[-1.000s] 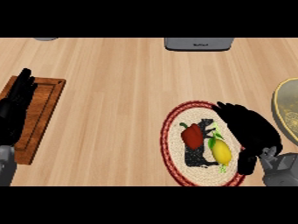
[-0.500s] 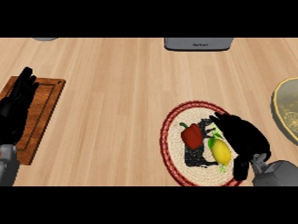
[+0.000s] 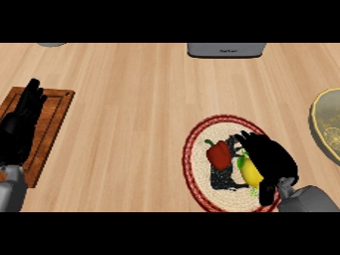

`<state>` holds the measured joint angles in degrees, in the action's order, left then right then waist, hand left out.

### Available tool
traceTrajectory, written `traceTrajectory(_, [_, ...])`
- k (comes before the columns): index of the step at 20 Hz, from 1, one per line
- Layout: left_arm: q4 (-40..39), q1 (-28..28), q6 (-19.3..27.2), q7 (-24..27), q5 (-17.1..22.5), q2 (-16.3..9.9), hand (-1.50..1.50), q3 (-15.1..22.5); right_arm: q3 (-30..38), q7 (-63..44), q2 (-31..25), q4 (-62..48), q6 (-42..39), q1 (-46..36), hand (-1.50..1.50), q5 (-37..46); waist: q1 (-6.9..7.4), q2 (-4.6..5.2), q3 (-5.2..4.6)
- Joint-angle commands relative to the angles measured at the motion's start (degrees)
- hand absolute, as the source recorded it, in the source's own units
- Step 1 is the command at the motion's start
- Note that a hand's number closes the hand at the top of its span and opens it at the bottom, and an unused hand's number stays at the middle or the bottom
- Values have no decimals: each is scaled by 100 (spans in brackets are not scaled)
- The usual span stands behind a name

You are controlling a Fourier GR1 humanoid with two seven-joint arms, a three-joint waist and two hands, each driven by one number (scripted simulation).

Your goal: Pick the lemon from the placemat and place it in the bowl

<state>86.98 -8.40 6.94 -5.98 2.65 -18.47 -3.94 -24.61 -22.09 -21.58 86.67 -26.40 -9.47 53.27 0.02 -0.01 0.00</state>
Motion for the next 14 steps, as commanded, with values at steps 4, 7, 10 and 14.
traceTrajectory(4, [150, 32, -71, -104, -284, 266, 0, -37, 343, 176, 438, -498, -132, -176, -150, 394, 6, 0, 0])
traceTrajectory(7, [-148, -306, -143, -211, -207, 125, 0, -234, 395, 530, 588, -947, -215, -496, 150, 223, 10, 6, 1])
traceTrajectory(10, [-180, -133, -203, 54, -245, 229, 0, -173, 265, 1109, 512, -1454, 436, -263, 150, 448, 14, 10, 1])
traceTrajectory(14, [165, -387, 30, -436, -396, 278, 0, -115, 236, 851, 998, -1619, 400, -696, 150, 572, 31, 6, 2])
